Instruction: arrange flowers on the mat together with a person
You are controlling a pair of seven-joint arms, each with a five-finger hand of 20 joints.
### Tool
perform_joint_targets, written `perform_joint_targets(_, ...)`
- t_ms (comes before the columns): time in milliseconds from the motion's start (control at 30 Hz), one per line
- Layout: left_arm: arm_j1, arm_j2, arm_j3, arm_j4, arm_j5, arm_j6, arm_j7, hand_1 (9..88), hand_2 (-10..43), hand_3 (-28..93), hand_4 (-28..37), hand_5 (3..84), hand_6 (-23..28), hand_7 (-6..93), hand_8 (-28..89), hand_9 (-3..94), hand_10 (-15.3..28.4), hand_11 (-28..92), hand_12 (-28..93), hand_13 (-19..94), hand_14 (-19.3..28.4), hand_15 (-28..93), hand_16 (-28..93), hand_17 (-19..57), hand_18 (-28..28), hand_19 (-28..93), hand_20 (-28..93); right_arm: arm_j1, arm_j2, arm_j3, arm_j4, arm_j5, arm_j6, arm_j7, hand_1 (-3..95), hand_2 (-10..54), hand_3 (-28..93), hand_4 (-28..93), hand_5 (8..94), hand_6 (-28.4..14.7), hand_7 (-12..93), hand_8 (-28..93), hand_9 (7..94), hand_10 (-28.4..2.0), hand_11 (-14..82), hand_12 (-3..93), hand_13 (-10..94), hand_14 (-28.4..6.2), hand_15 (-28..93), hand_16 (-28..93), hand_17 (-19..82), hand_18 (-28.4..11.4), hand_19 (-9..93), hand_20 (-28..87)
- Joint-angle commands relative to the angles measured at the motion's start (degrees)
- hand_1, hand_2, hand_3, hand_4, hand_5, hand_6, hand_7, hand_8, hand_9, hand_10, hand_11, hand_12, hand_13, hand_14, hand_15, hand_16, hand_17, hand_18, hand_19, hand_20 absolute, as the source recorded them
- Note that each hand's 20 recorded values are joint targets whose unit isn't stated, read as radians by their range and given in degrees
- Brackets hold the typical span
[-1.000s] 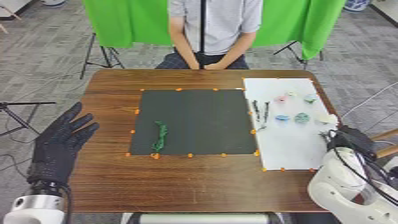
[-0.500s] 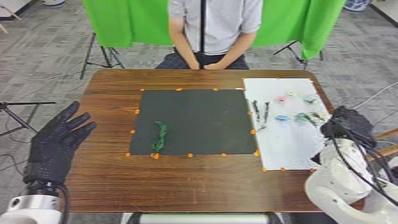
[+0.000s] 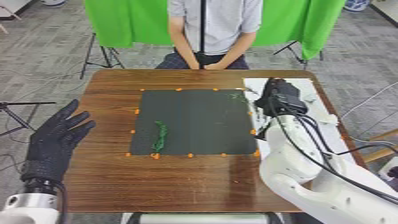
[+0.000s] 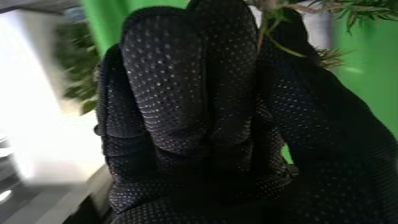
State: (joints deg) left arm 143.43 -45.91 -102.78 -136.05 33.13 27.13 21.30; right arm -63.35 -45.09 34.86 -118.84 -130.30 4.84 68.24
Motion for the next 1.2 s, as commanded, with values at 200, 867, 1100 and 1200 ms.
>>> perform_joint_targets(200, -2.69, 0.44, 2.53, 0.16, 1.32, -0.12, -2.67, 21.6, 8.6, 76, -23.0, 33.5, 6.6, 10.4, -9, 31.0, 16.1, 21, 11, 20, 22.0, 45, -6, -8.9, 17.3, 38, 15, 9.68, -19.29, -9.22, 12.12, 5.29, -1.96, -4.55, 57.8, -9.5, 61, -28, 91.0, 2.2, 14, 0, 93.7, -9.0, 32.3, 15.7, 91, -6.0, 48, 22, 49, -20.9, 93, 1)
perform_joint_targets(867, -10.18, 0.87, 6.88, 2.31, 2.43, -1.93, -3.86, 21.8, 8.5, 77, -22.6, 33.5, 6.7, 10.4, -9, 30.9, 16.1, 21, 11, 20, 21.9, 45, -6, -8.9, 17.3, 38, 15, 9.14, -25.45, -14.51, 21.69, 8.9, -15.18, -4.79, 54.2, -9.5, 60, -24, 90.5, 1.6, 14, 1, 93.7, -9.5, 32.6, 15.6, 90, -6.4, 49, 22, 48, -21.5, 93, 4)
perform_joint_targets(1100, -10.42, 1.48, 8.08, 2.23, 2.23, -1.23, -3.25, 21.9, 8.4, 77, -22.4, 33.5, 6.6, 10.4, -9, 31.0, 16.1, 21, 11, 20, 22.0, 45, -6, -8.9, 17.3, 38, 15, 8.8, -26.63, -14.76, 21.54, 8.03, -18.68, -5.23, 51.6, -9.5, 60, -23, 91.5, 1.0, 15, 1, 93.7, -10.1, 33.8, 15.6, 90, -7.1, 50, 22, 48, -22.3, 93, 5)
perform_joint_targets(1200, -10.07, 1.24, 7.86, 2.2, 2.47, -1.35, -3.41, 21.9, 8.3, 77, -22.3, 33.5, 6.6, 10.4, -9, 30.9, 16.0, 21, 11, 19, 22.0, 45, -6, -8.9, 17.3, 38, 15, 8.99, -26.6, -15.07, 21.32, 8.43, -18.44, -4.74, 48.4, -8.7, 60, -23, 91.9, 1.0, 14, 0, 93.7, -10.6, 34.3, 15.3, 91, -7.4, 51, 21, 48, -22.8, 93, 7)
